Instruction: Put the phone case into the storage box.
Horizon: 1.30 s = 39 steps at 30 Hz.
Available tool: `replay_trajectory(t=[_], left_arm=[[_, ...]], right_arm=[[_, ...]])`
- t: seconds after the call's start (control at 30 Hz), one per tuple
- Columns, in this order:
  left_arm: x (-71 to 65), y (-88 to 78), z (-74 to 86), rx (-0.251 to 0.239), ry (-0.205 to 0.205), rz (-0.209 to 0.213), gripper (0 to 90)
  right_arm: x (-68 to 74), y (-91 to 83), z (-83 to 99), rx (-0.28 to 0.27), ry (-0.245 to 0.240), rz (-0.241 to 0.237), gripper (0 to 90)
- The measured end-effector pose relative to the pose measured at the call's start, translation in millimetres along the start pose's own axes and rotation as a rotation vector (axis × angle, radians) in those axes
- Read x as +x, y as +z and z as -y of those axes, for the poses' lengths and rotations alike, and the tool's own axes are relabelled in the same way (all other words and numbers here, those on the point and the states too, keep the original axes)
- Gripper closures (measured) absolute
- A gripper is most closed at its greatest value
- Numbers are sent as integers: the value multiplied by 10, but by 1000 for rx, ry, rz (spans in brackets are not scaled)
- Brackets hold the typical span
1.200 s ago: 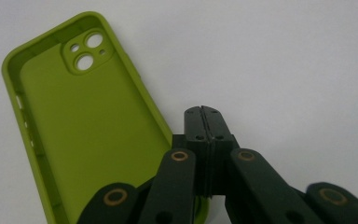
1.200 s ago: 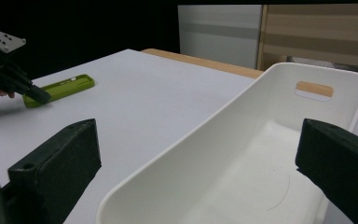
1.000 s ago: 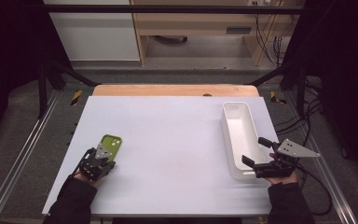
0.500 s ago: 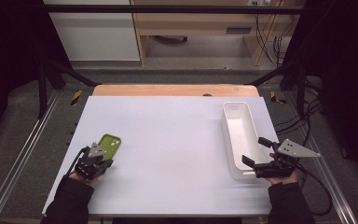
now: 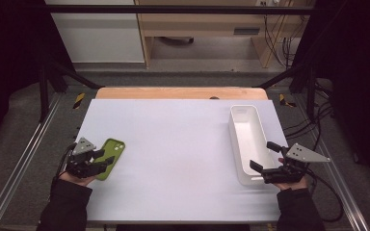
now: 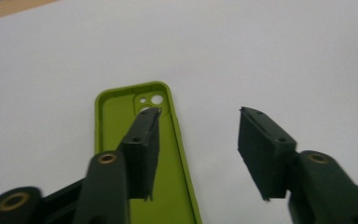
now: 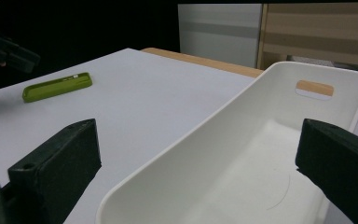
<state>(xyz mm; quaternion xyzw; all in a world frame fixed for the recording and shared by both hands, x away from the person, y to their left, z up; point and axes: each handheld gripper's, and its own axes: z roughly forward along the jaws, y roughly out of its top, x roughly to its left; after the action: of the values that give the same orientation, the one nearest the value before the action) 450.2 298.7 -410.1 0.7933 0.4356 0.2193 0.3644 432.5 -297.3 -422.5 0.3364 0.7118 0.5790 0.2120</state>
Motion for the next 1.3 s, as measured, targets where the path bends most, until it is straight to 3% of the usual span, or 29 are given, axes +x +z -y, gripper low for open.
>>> replay_trajectory(t=[0.4,0.5,0.67,0.87,1.3], left_arm=[[139,-118,-29,-86,-47,-48,181],[180,-123,-31,-91,-56,-67,104],[266,-109,-27,-94,-77,-60,28],[371,-65,7,-79,-83,-73,7],[535,113,152,4,-107,-103,3]], right_arm=[[0,5,2,4,0,-2,6],[-1,4,2,4,-2,1,6],[2,11,3,7,0,1,6],[-1,8,2,5,-2,1,6],[-2,9,3,6,-1,0,6]])
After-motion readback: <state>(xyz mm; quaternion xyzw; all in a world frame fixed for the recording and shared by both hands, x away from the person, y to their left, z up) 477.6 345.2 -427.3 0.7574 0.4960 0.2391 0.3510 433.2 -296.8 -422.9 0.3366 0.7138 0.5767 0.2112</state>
